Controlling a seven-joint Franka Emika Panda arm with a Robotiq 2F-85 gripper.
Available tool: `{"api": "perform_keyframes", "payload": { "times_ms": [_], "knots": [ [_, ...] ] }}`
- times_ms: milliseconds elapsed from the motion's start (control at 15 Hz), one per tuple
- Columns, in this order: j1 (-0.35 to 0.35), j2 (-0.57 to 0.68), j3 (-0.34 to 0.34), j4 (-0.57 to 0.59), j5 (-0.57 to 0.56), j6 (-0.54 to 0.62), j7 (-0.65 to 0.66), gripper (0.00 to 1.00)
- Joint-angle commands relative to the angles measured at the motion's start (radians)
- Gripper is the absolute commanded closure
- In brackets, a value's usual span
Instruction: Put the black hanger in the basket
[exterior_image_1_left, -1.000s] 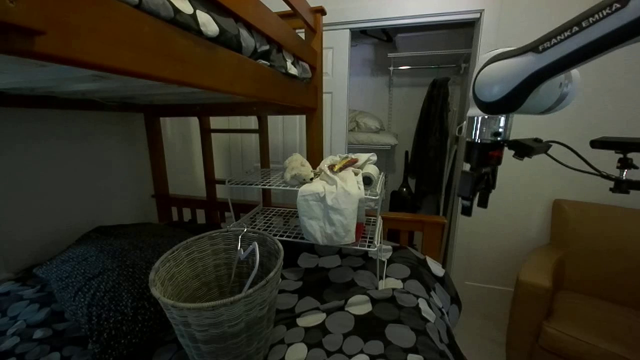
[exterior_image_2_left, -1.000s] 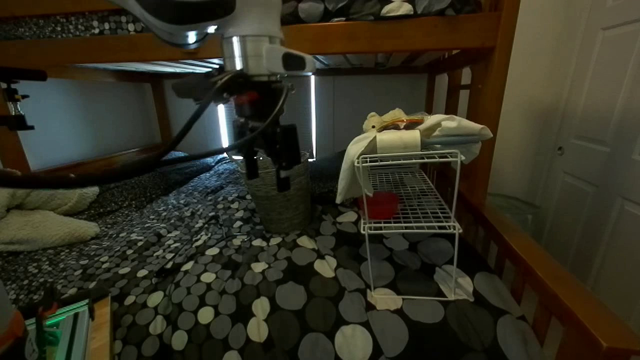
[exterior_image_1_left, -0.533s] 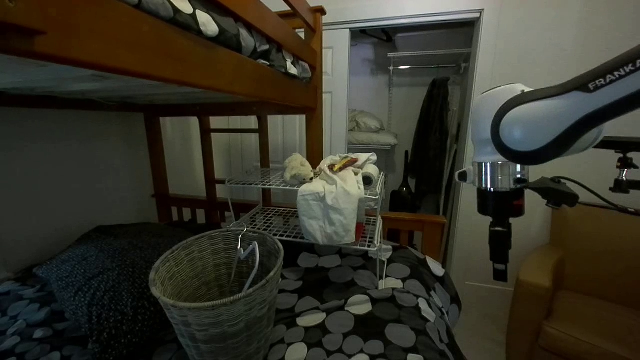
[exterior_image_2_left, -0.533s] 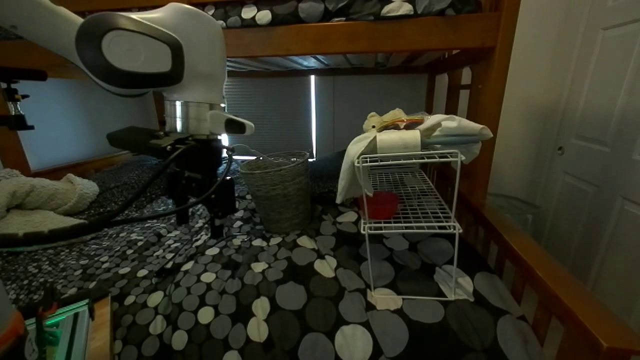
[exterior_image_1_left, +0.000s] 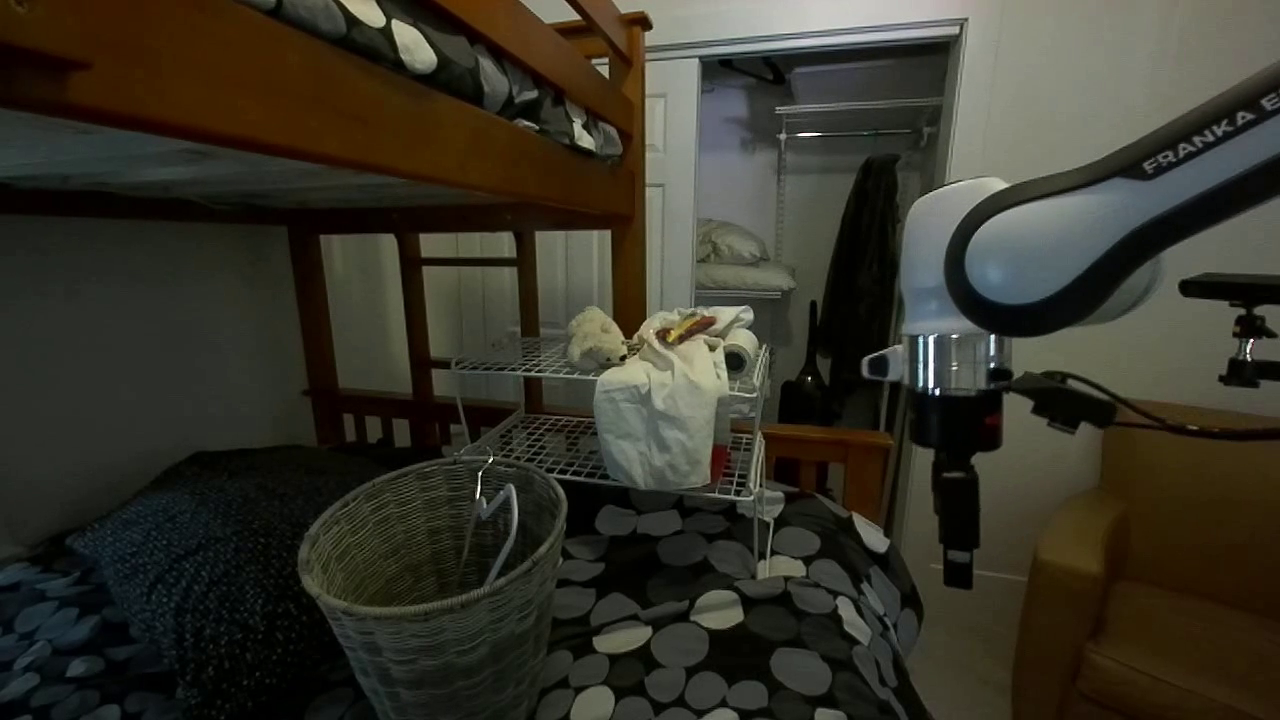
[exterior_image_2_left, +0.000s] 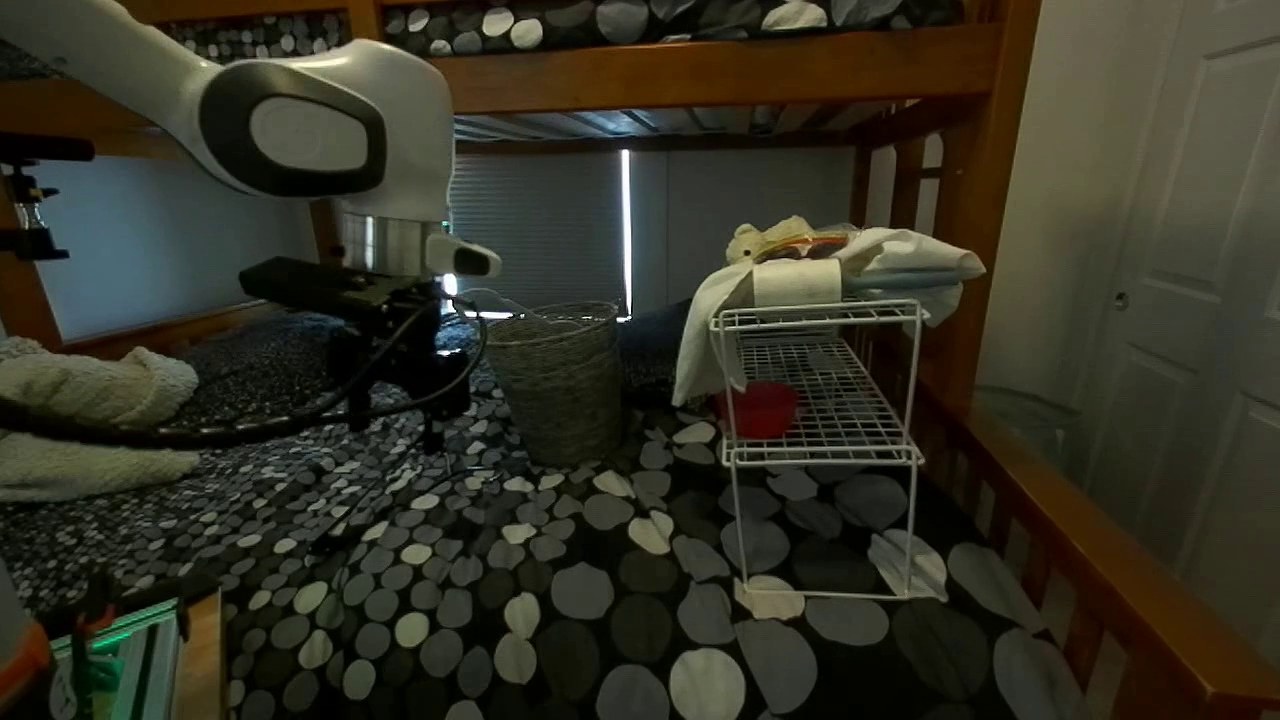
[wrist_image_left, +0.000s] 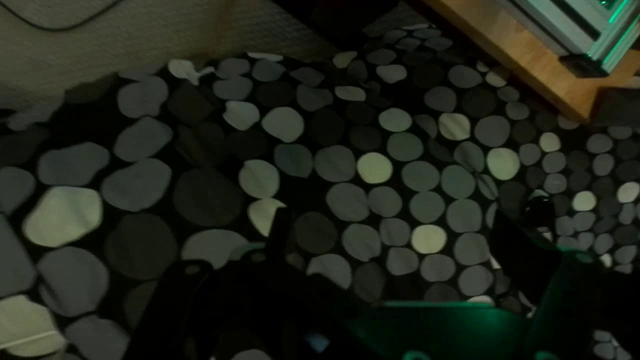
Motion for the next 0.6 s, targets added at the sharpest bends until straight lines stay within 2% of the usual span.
{"api": "perform_keyframes", "payload": {
  "times_ms": [0,133,200,267,467,533],
  "knots": [
    [0.151,0.138,0.067,0.002,0.111,0.053,-0.021,0.0],
    [0.22,0.204,0.12,0.002,0.167,0.106,-0.023,0.0],
    [0.254,0.225,0.125,0.003,0.194,0.099,-0.083,0.0],
    [0.2,0.172,0.127,0.004,0.151,0.076,-0.022,0.0],
    [0.24,0.229,0.153,0.013,0.178,0.085,-0.05,0.0],
    [0.22,0.223,0.16,0.016,0.185,0.106,0.029,0.0]
  ]
}}
